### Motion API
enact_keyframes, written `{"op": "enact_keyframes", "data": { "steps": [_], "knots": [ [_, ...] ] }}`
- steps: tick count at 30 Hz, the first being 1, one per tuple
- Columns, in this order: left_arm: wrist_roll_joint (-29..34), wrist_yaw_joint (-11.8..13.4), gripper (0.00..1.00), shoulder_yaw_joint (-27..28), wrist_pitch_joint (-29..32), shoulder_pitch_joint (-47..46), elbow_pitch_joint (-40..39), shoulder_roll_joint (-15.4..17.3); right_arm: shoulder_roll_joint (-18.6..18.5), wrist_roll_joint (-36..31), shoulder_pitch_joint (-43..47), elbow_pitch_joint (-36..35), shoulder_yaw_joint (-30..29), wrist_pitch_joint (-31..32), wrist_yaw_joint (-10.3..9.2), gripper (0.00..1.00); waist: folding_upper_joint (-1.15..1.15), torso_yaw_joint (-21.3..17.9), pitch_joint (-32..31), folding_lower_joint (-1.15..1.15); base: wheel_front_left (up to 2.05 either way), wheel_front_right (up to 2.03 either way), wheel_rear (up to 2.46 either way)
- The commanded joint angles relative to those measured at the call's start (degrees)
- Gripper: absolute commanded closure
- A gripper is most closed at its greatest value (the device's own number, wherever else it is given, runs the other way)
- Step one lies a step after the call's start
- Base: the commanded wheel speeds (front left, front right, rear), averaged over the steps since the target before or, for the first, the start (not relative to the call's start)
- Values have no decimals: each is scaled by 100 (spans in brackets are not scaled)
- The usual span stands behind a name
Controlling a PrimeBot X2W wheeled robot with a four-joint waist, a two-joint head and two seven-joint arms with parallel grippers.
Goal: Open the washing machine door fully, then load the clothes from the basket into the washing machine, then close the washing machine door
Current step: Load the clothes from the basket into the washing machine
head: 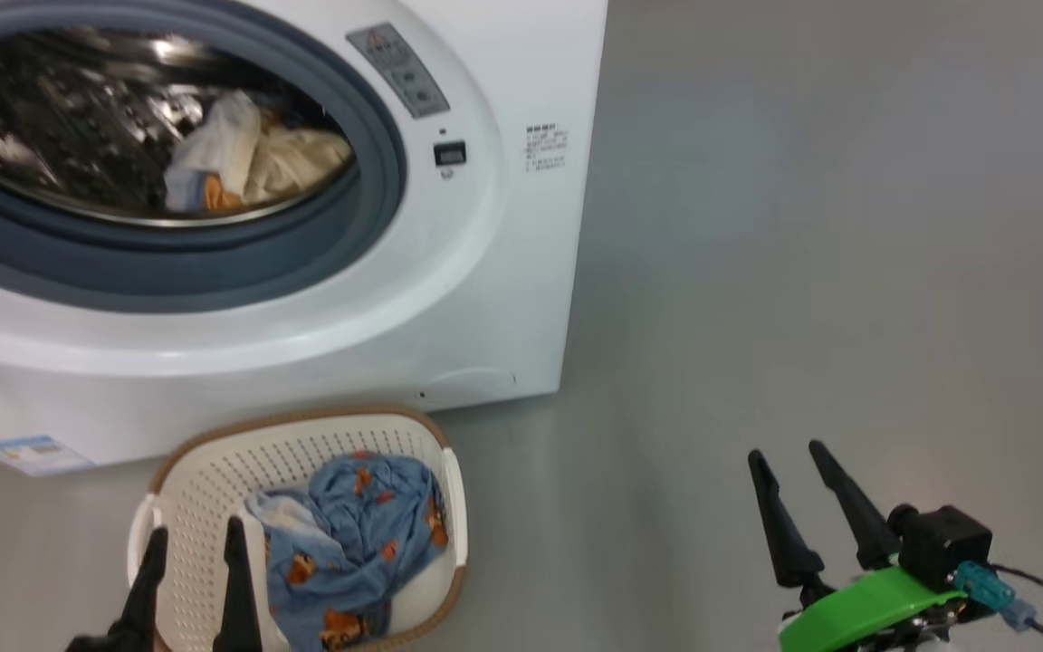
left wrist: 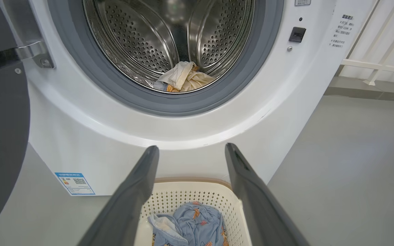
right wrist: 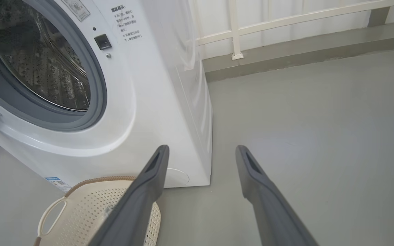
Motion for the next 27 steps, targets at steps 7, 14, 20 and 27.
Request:
{"op": "enact_keyframes", "data": {
  "steps": [7, 14, 20, 27],
  "knots": [
    [22, -249, 0, 151, -30, -890, 275, 28, 24, -430, -419, -388, -40, -27, 17, 0, 0, -124, 1385, 0, 0, 0, 0],
    [131, -505, 0, 248, -30, -1625, 745, 28, 32, -610, -632, -535, -138, -27, 17, 0, 0, -216, 2150, 0, 0, 0, 0],
    [130, -679, 0, 375, -30, -2295, 1313, 67, 33, -577, -771, -641, -176, -27, 17, 0, 0, -250, 2748, 0, 0, 0, 0],
    [-96, -786, 0, 389, -30, -3049, 2275, 253, 34, -503, -901, -723, -214, -27, 17, 0, 0, -279, 3362, 0, 0, 0, 0]
  ]
}}
